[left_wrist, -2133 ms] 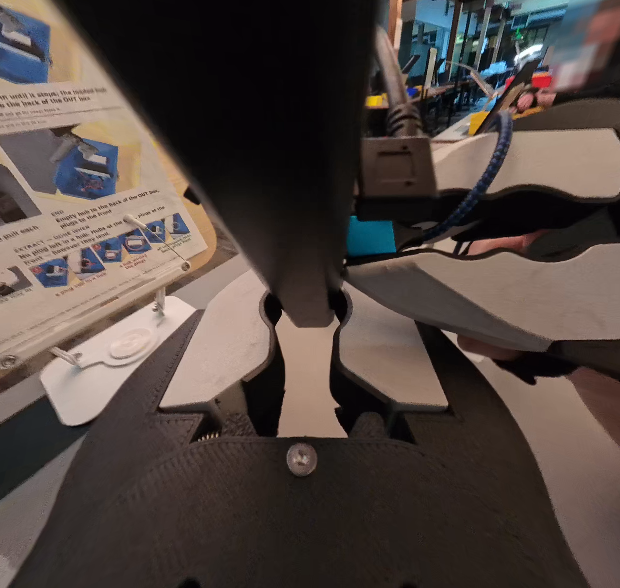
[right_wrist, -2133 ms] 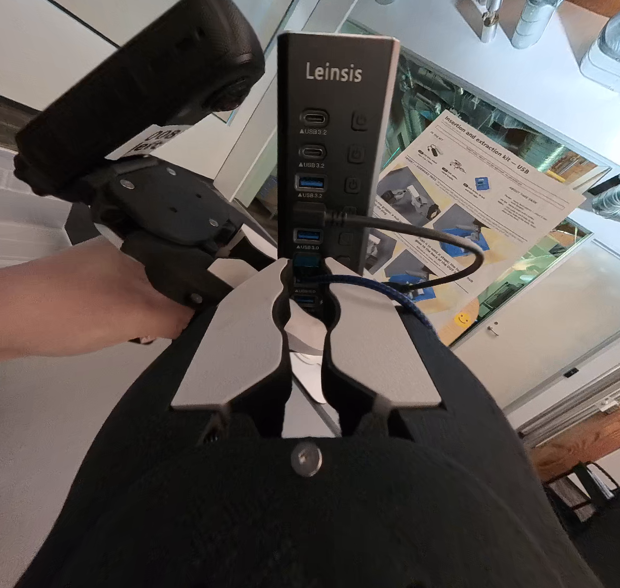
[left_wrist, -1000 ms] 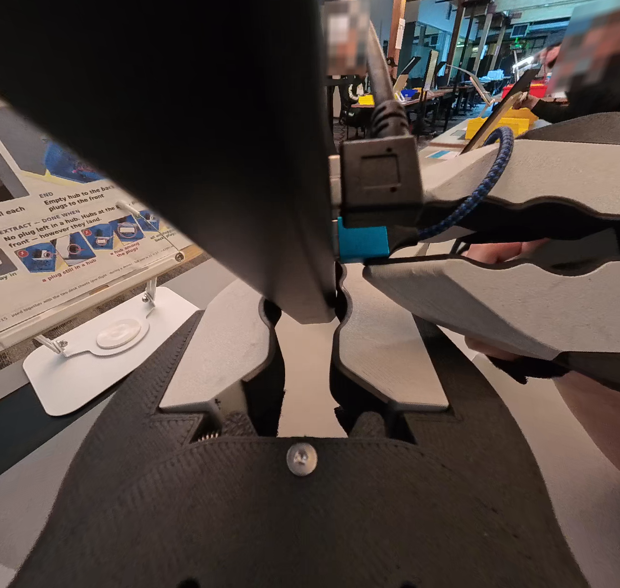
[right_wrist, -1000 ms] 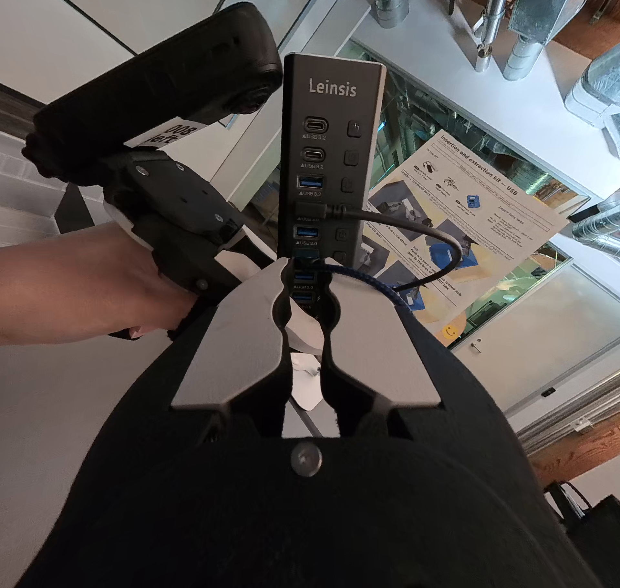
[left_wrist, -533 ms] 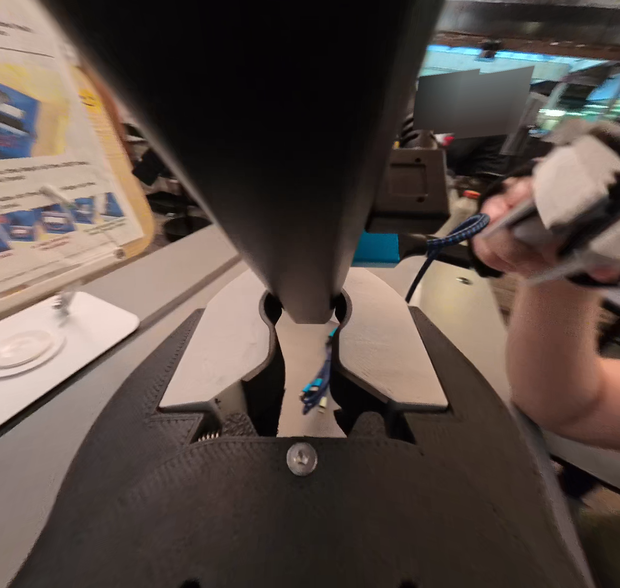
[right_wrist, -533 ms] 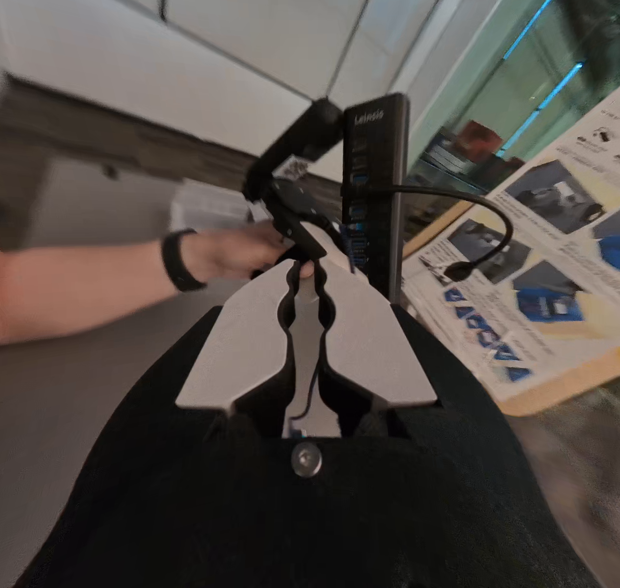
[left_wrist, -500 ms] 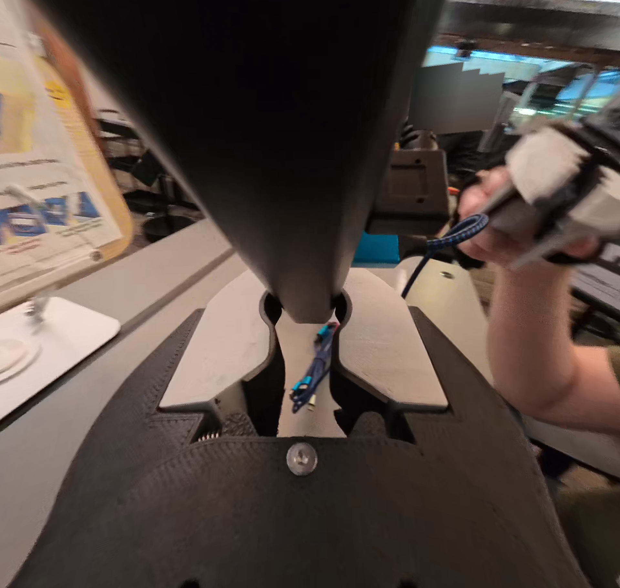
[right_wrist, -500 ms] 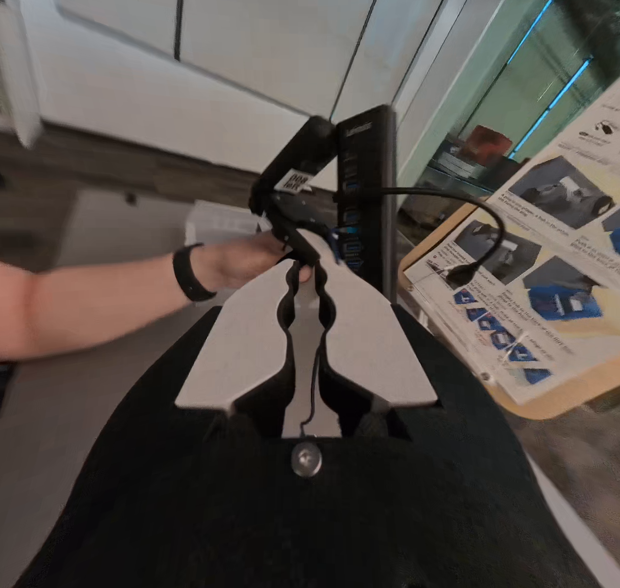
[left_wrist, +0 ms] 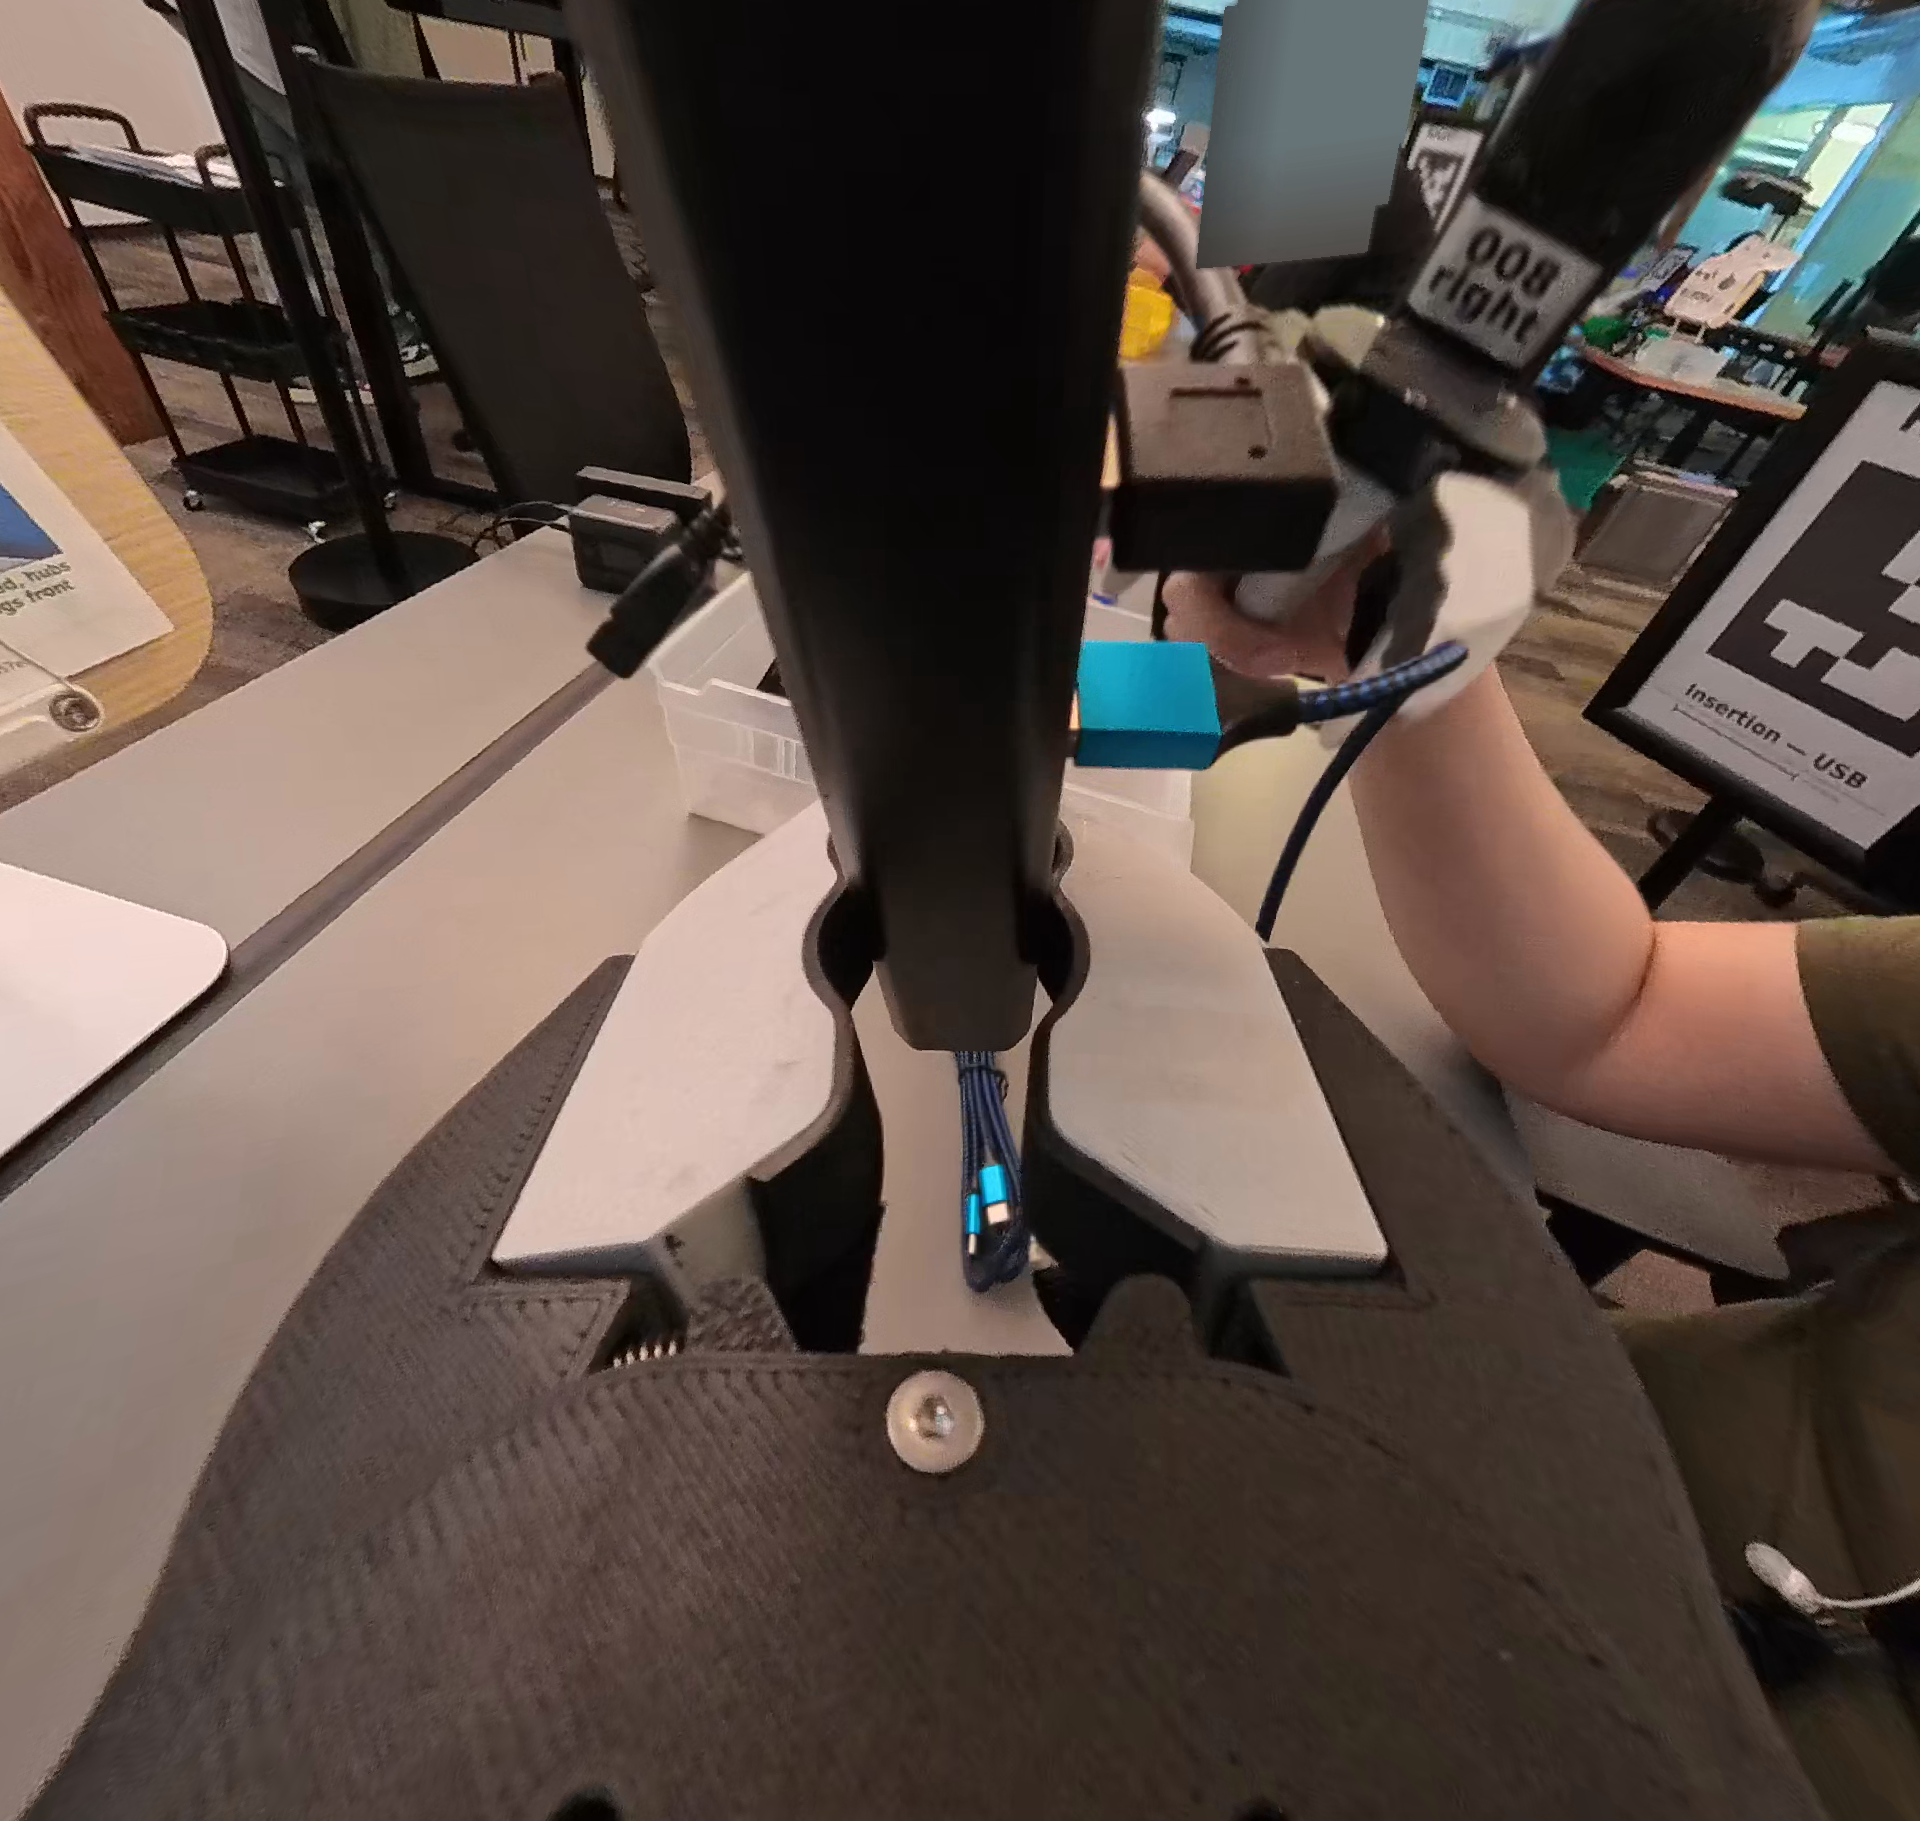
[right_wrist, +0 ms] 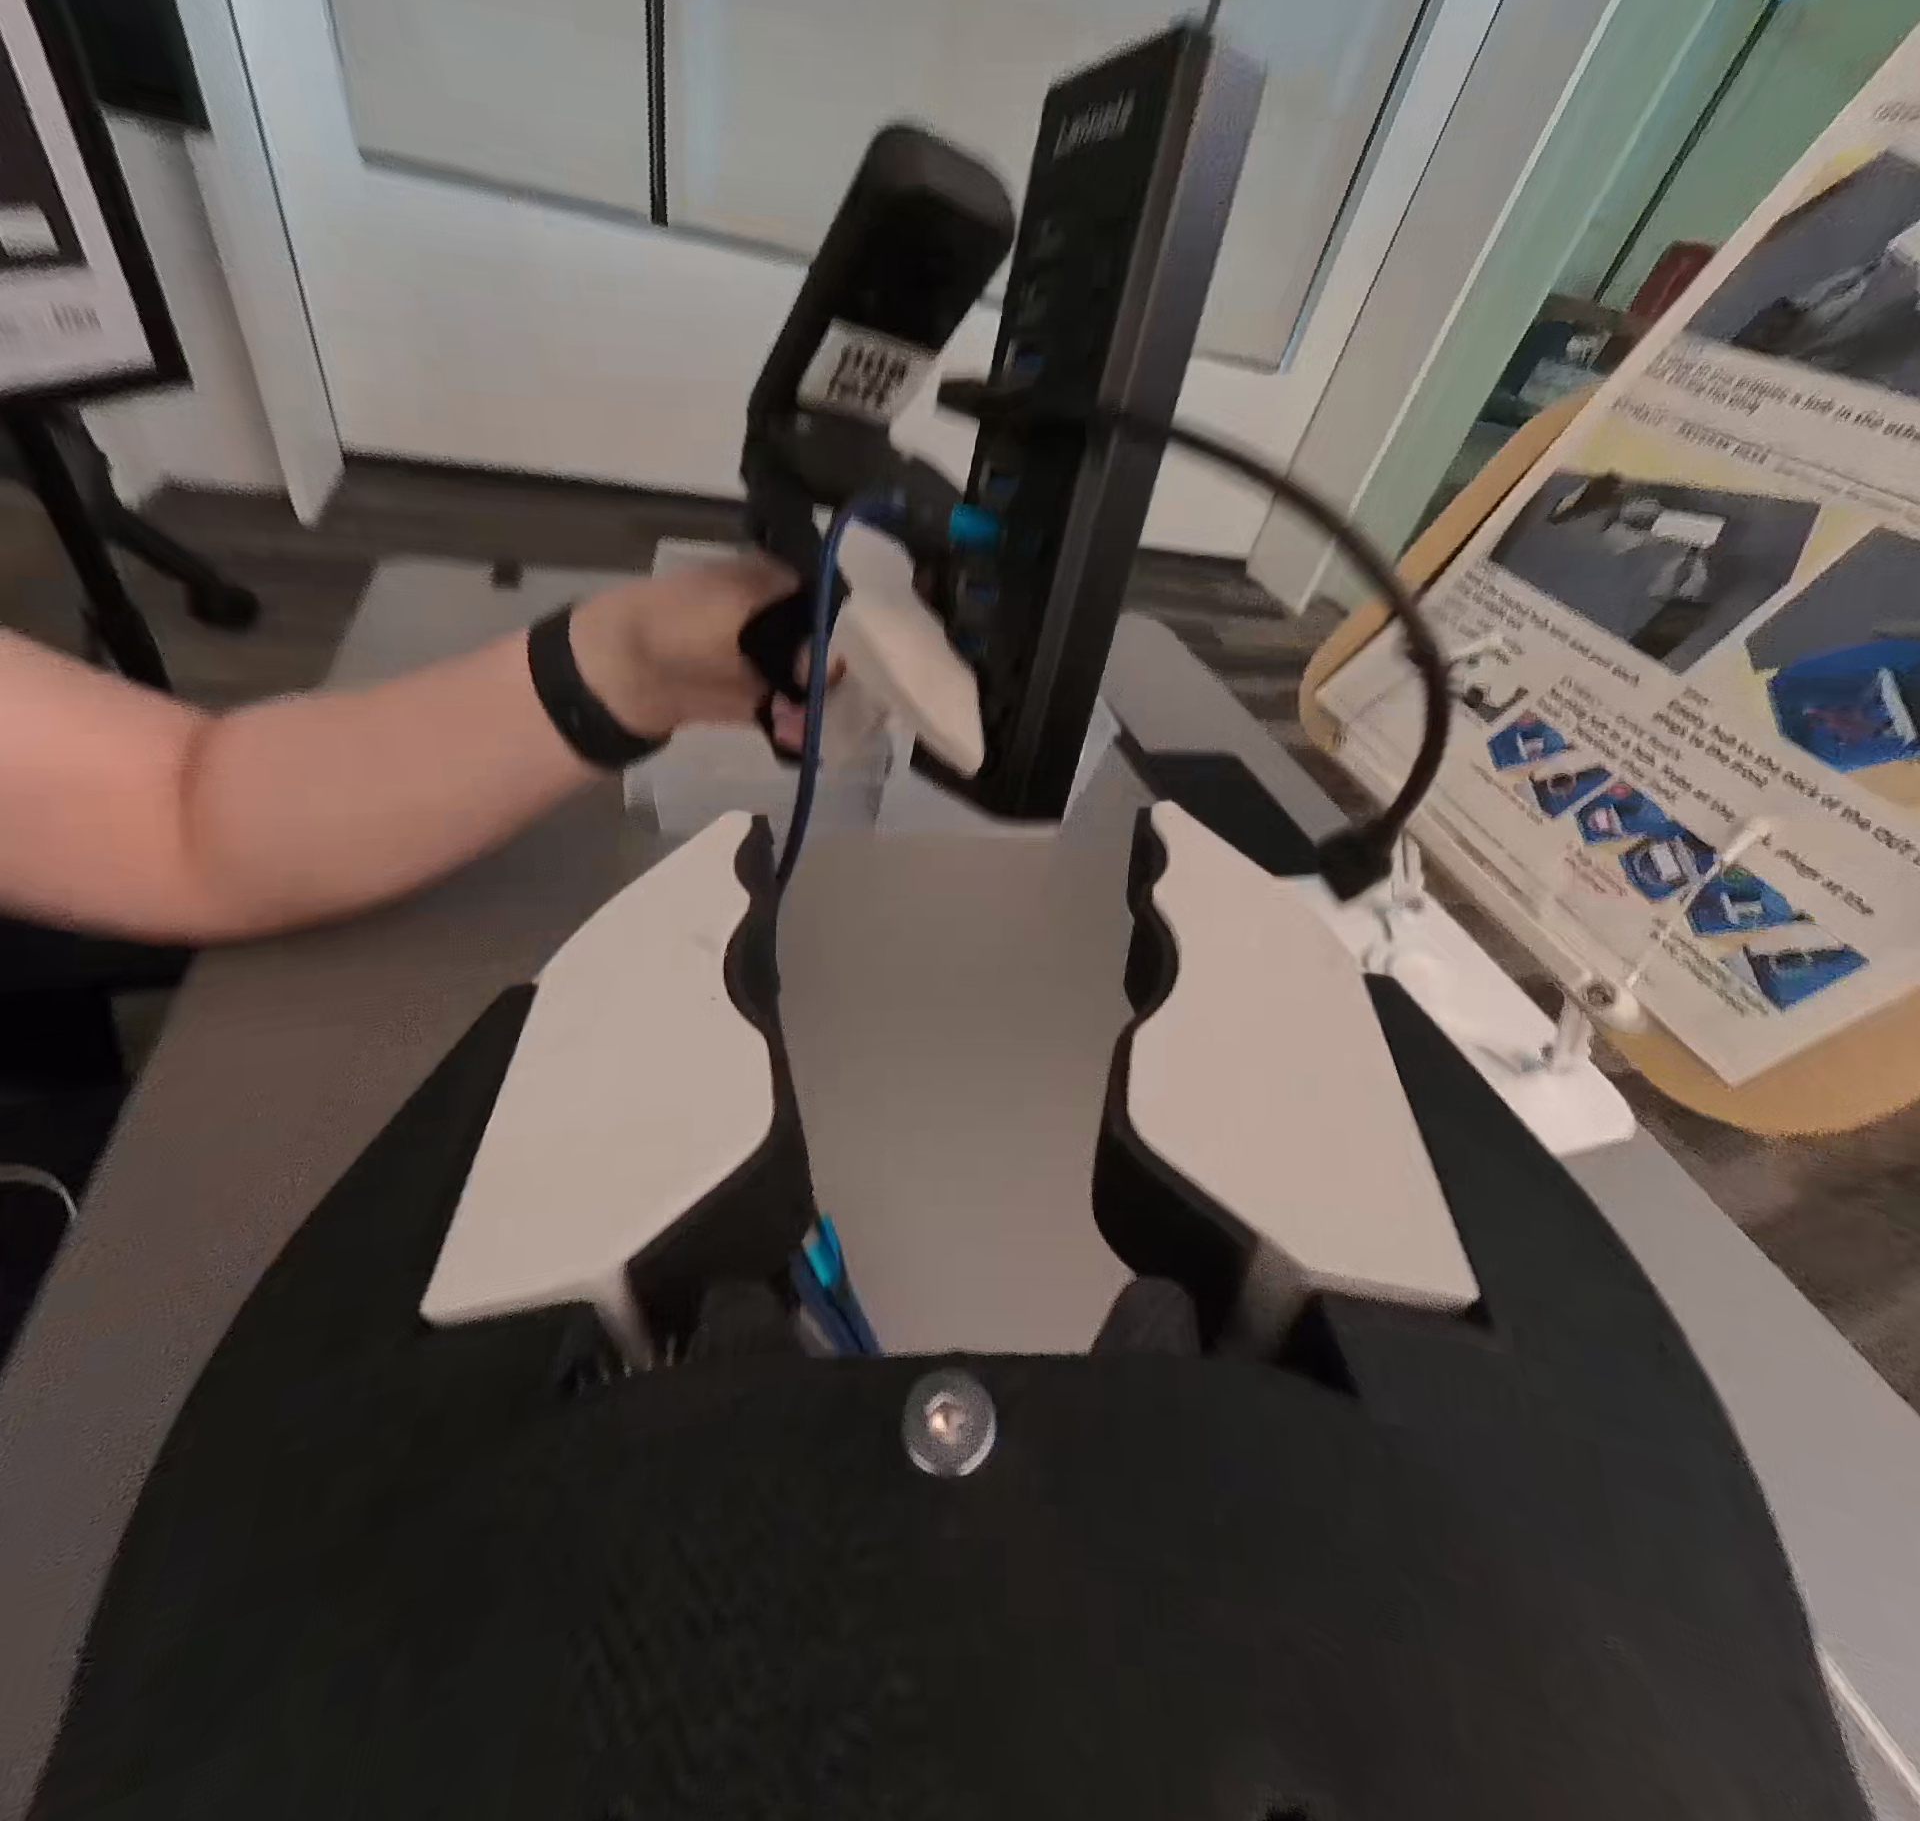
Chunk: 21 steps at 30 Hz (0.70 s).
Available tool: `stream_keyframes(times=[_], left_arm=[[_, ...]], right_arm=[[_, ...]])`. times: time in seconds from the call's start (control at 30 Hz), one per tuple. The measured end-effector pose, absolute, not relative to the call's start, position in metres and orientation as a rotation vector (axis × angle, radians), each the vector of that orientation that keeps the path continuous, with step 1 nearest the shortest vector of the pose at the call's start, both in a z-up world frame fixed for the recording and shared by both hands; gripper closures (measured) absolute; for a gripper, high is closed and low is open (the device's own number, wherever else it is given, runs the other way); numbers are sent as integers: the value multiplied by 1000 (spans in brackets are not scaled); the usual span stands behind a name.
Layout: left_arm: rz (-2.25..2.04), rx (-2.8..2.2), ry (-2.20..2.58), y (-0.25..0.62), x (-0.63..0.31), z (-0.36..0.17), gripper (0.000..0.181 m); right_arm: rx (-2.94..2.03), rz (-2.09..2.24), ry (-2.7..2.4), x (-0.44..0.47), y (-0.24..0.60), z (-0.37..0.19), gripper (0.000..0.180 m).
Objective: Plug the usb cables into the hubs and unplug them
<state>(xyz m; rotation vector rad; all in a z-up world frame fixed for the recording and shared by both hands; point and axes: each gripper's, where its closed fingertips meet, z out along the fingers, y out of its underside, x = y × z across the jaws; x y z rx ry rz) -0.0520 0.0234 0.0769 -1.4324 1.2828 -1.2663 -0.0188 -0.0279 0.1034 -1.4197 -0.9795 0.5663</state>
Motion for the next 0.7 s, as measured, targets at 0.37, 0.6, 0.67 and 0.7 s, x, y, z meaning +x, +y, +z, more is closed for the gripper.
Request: stream_keyframes(times=[0.37,0.6,0.67,0.7], left_arm=[[-1274,-1369,1229,38,-68,81,153],[-1262,-1366,1201,45,-81,84,154],[-1238,-1378,1193,49,-85,83,154],[-1237,-1380,1193,50,-86,82,154]], right_arm=[[-1969,-86,-1583,0,-25,-97,130],[-2097,-379,-1793,8,-5,-143,137],[-2098,-479,-1806,16,3,-150,149],[-2092,-462,-1802,14,4,-150,151]])
